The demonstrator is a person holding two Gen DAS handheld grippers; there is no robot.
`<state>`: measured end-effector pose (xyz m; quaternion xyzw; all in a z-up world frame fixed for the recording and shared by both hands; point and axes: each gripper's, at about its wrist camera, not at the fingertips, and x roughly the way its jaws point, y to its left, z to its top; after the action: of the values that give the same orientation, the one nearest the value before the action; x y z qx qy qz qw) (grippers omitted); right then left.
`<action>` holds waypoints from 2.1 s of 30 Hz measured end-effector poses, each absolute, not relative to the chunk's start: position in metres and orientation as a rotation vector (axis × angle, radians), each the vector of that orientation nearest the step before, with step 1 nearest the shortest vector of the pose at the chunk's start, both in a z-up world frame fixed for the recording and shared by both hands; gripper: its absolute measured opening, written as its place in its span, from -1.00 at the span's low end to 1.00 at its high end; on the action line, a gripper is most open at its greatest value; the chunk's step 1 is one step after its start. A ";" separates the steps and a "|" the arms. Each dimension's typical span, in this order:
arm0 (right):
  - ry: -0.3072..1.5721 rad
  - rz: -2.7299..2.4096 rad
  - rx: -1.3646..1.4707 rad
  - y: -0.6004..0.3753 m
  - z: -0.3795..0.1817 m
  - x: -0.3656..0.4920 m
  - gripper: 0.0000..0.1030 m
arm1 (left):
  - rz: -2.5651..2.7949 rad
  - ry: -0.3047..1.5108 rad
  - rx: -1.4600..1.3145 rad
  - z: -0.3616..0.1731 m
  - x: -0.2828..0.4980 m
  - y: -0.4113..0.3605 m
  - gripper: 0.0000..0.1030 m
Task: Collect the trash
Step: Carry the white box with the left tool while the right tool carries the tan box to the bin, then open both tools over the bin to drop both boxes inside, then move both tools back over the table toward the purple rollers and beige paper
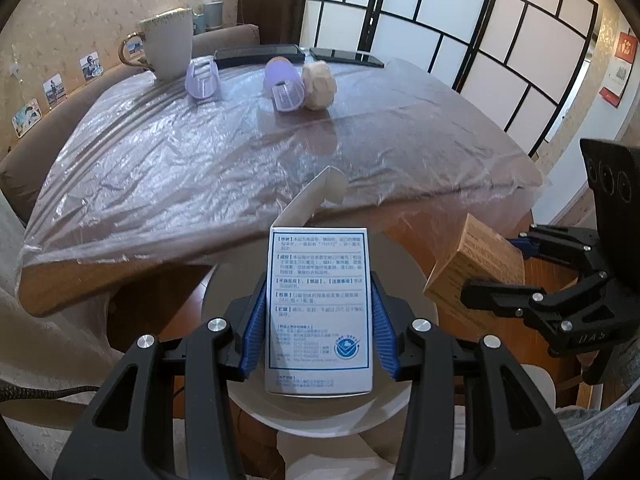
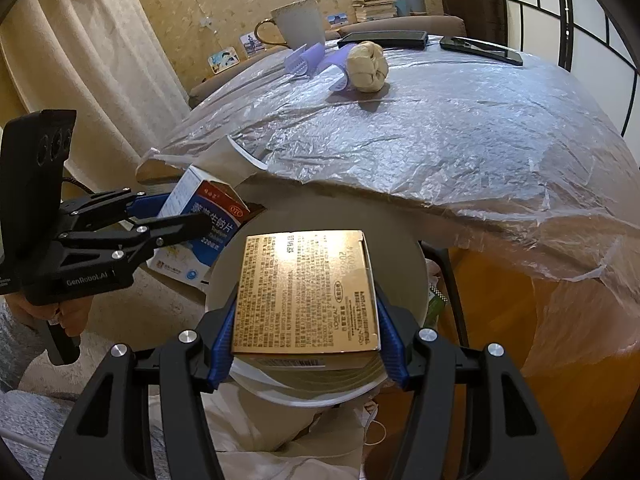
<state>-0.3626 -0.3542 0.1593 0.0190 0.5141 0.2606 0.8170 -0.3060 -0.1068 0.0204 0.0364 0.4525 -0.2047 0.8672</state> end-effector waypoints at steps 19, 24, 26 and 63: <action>1.140 0.524 -0.001 -0.345 0.138 -0.361 0.13 | -0.398 1.009 0.098 -0.015 -0.305 -0.105 -0.09; 1.150 0.507 -0.025 -0.341 0.130 -0.357 0.13 | -0.389 1.021 0.106 -0.023 -0.303 -0.105 -0.09; 1.153 0.504 -0.026 -0.341 0.127 -0.355 0.13 | -0.385 1.027 0.108 -0.026 -0.302 -0.104 -0.09; 1.087 0.466 0.036 -0.356 0.145 -0.359 0.72 | -0.348 1.028 0.099 -0.020 -0.286 -0.103 0.61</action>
<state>-0.3590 -0.3564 0.1454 0.0168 0.5124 0.2197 0.8300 -0.2861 -0.1026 -0.0200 0.0472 0.4890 -0.1653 0.8552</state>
